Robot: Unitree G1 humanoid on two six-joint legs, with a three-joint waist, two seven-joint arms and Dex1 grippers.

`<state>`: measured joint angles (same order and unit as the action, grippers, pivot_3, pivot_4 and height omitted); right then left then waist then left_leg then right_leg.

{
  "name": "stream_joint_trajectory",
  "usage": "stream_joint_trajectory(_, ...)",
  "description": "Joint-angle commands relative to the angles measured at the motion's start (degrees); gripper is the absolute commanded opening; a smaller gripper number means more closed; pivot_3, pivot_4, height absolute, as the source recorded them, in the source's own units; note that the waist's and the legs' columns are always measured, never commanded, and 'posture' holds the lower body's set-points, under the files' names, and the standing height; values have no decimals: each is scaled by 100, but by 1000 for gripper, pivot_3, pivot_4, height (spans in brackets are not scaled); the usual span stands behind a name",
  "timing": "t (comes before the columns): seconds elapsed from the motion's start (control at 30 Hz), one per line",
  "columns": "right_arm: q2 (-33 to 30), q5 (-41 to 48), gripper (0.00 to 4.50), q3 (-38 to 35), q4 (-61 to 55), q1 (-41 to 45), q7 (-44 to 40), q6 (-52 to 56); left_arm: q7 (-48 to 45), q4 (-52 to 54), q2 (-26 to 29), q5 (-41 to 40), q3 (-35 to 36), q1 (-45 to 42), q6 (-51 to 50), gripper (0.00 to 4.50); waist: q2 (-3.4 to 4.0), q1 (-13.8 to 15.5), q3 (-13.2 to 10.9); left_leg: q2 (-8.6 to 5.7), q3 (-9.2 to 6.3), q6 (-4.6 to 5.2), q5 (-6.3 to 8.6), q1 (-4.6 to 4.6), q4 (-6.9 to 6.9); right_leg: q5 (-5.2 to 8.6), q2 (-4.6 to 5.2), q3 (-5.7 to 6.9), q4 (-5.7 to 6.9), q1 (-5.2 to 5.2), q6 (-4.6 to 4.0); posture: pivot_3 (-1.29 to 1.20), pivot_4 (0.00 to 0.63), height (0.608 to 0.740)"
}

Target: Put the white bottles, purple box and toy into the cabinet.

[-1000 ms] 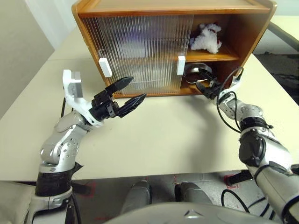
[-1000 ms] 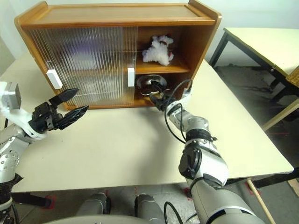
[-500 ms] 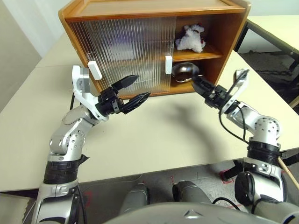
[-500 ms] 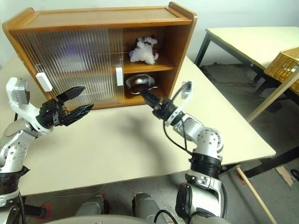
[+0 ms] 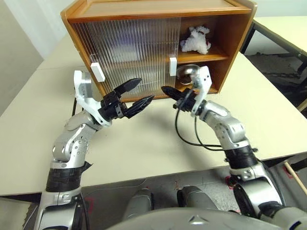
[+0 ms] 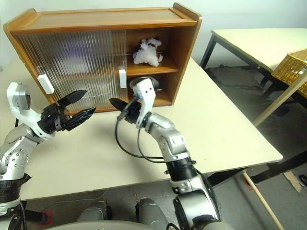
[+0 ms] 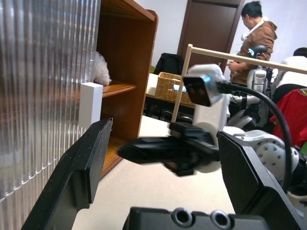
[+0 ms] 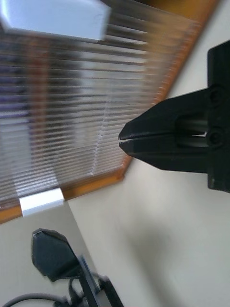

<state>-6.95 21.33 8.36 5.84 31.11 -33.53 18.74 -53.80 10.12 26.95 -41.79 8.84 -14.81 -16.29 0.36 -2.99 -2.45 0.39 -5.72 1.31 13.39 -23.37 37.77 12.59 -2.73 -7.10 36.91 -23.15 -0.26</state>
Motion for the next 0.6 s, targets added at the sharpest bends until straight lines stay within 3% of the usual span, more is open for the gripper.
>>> stream_joint_trajectory(0.03,201,-466,16,55,602,283,218,-592,19,67,7,81,28,35,52,4500,0,27,0,0,0,-1,0,0,0,2,0,0,0,0,-5,-25,37,740)
stream_joint_trajectory(0.3,489,-1494,16,-114,1858,868,1371,-1724,81,91,-36,95,13,58,107,4500,-1,123,1,2,-3,-10,6,-16,-2,9,2,4,1,-29,-20,-16,35,740)
stream_joint_trajectory(0.43,494,-2090,16,-197,1813,852,2415,-1664,85,84,-49,99,10,60,122,4500,-1,132,1,3,-2,-9,5,-41,3,-7,3,7,9,-42,-1,-21,35,740)
stream_joint_trajectory(0.6,532,-2146,16,-442,1532,676,2978,-1530,72,39,-82,112,-22,24,141,4500,-1,139,1,3,-2,-9,5,-41,3,-16,3,8,17,-47,15,-30,34,740)
